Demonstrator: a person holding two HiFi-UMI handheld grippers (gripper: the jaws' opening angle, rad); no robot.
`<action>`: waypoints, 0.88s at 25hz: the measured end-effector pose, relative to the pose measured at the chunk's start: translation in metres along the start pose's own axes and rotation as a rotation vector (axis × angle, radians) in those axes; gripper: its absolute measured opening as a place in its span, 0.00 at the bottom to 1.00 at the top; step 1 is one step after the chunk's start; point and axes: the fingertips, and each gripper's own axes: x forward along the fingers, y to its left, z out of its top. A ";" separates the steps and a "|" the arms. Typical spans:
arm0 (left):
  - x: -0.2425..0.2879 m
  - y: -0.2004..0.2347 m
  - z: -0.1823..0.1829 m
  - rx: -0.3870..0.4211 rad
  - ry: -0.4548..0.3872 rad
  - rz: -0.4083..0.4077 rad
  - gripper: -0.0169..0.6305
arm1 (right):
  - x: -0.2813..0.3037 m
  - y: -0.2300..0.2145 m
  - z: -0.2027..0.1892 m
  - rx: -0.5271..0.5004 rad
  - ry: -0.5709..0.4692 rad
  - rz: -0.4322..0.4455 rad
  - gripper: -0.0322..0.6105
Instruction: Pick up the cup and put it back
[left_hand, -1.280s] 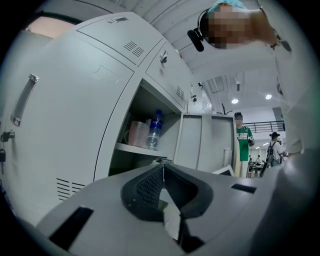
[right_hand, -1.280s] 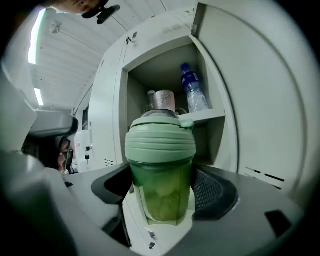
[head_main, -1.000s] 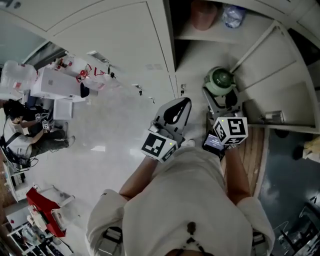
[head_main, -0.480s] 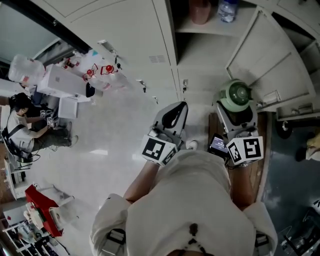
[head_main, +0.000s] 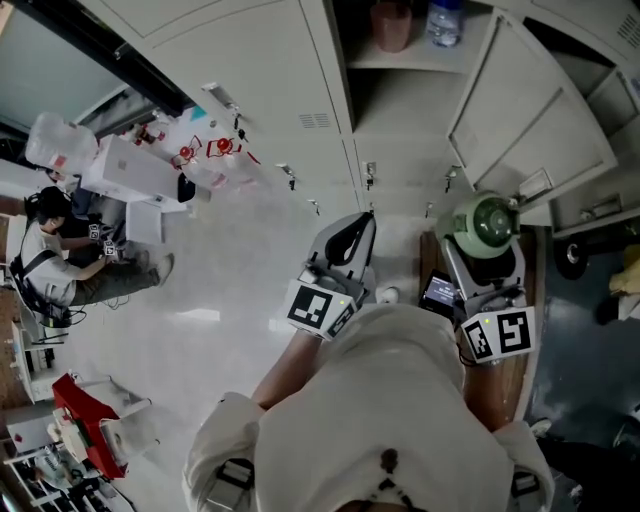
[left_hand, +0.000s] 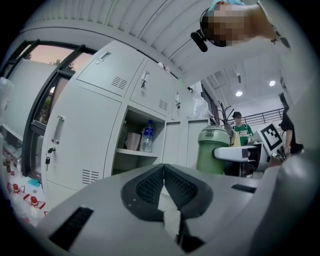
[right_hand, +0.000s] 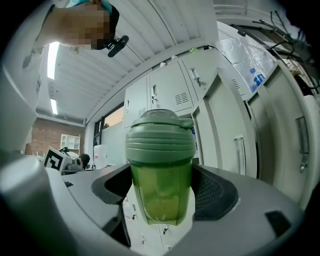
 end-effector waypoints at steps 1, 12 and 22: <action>-0.001 -0.001 0.000 0.000 -0.001 0.000 0.04 | -0.001 0.002 -0.001 0.006 0.001 0.001 0.61; -0.006 -0.007 -0.002 -0.026 -0.008 -0.019 0.04 | -0.001 0.010 -0.016 0.000 0.023 0.008 0.61; 0.002 -0.001 -0.001 -0.022 -0.011 -0.026 0.04 | 0.009 0.009 -0.019 0.007 0.036 0.008 0.61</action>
